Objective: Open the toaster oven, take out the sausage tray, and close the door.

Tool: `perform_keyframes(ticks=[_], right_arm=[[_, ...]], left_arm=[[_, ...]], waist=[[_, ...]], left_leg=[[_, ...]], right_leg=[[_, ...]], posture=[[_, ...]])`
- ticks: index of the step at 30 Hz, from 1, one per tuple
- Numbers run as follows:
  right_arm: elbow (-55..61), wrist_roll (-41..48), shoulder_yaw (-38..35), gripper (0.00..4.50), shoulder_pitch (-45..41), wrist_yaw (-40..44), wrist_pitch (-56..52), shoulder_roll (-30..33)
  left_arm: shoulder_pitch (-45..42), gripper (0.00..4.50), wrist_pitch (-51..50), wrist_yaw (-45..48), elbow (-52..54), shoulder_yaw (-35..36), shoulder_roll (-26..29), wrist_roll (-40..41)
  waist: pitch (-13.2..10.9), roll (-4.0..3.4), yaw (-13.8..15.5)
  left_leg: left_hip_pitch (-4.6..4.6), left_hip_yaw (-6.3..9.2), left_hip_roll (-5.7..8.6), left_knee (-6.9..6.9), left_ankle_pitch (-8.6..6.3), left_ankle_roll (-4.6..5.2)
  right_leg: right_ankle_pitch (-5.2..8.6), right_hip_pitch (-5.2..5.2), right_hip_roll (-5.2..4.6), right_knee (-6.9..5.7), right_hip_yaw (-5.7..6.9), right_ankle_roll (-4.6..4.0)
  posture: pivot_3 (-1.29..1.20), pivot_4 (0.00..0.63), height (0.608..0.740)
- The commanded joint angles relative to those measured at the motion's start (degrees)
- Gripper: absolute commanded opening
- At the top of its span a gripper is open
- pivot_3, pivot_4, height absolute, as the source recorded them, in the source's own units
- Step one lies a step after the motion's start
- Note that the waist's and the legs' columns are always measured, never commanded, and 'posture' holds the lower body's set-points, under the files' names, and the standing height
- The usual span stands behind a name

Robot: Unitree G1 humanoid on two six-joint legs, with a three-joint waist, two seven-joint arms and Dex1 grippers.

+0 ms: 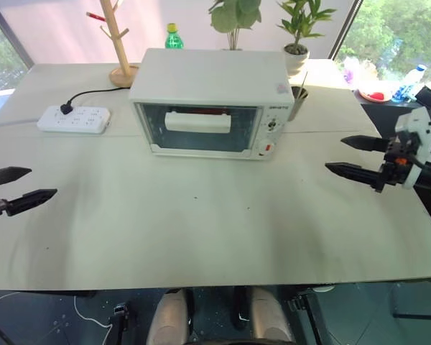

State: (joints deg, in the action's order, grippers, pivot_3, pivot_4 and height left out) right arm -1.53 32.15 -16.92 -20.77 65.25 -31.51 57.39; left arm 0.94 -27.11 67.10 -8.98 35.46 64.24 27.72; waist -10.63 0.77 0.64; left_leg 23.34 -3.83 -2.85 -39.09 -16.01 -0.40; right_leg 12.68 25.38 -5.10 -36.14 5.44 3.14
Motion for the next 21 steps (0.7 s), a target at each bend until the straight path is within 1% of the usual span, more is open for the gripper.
perform_keyframes(ticks=[1, 8, 13, 17, 19, 21], right_arm=[[0.0, -0.3, -1.2, 4.50, -0.9, 0.3, 1.5, 0.7], [0.2, -0.9, -1.6, 4.50, -0.1, -0.6, 1.9, 0.5], [0.7, 0.6, -2.3, 4.50, 0.1, -2.1, -0.6, 0.0], [4.7, 1.9, -2.2, 4.50, 1.0, -3.3, -1.8, -0.9], [8.5, 4.0, -1.8, 4.50, 0.9, -4.6, -4.1, -2.0], [12.1, 5.6, -0.8, 4.50, 0.4, -6.1, -6.3, -3.3]], left_arm=[[0.0, 4.48, 1.8, 0.2, 0.2, 2.1, 0.3, -0.2], [-2.4, 4.48, 0.8, -1.3, -0.7, 2.0, 0.1, 0.8], [-3.3, 4.48, -1.2, -1.4, 0.2, 1.5, -0.1, 2.3], [-5.8, 4.48, -4.5, -1.9, 5.9, -0.1, -0.8, 5.3], [-7.0, 4.48, -7.0, -1.8, 10.4, -1.2, -1.3, 7.9], [-7.5, 4.48, -7.5, -1.8, 14.2, -3.2, -1.7, 8.5]], waist=[[0.0, 0.00, 0.0], [0.0, 0.00, 0.0], [0.0, 0.00, 0.0], [0.0, 0.00, 0.1], [0.0, 0.01, 0.1], [0.0, 0.00, 0.0]], left_leg=[[0.00, 0.00, 0.00, 0.00, 0.00, 0.00], [0.00, -0.01, 0.00, 0.00, 0.00, 0.00], [0.00, -0.02, 0.00, 0.00, 0.00, 0.00], [0.00, -0.01, 0.01, 0.00, 0.00, 0.00], [0.00, -0.02, 0.01, -0.01, 0.00, -0.01], [0.00, -0.01, 0.01, -0.01, 0.00, -0.01]], right_leg=[[0.00, 0.00, 0.00, 0.00, 0.00, 0.00], [-0.01, 0.00, 0.00, 0.00, 0.00, 0.01], [-0.01, 0.00, 0.00, -0.01, 0.00, 0.01], [-0.01, -0.01, -0.01, -0.01, -0.01, 0.02], [-0.02, -0.02, -0.02, -0.01, -0.02, 0.03], [-0.03, -0.02, -0.02, -0.02, -0.03, 0.04]], posture=[[0.00, 0.150, 0.717], [0.00, 0.150, 0.717], [0.00, 0.150, 0.717], [0.00, 0.150, 0.717], [0.00, 0.150, 0.717], [0.00, 0.150, 0.717]])
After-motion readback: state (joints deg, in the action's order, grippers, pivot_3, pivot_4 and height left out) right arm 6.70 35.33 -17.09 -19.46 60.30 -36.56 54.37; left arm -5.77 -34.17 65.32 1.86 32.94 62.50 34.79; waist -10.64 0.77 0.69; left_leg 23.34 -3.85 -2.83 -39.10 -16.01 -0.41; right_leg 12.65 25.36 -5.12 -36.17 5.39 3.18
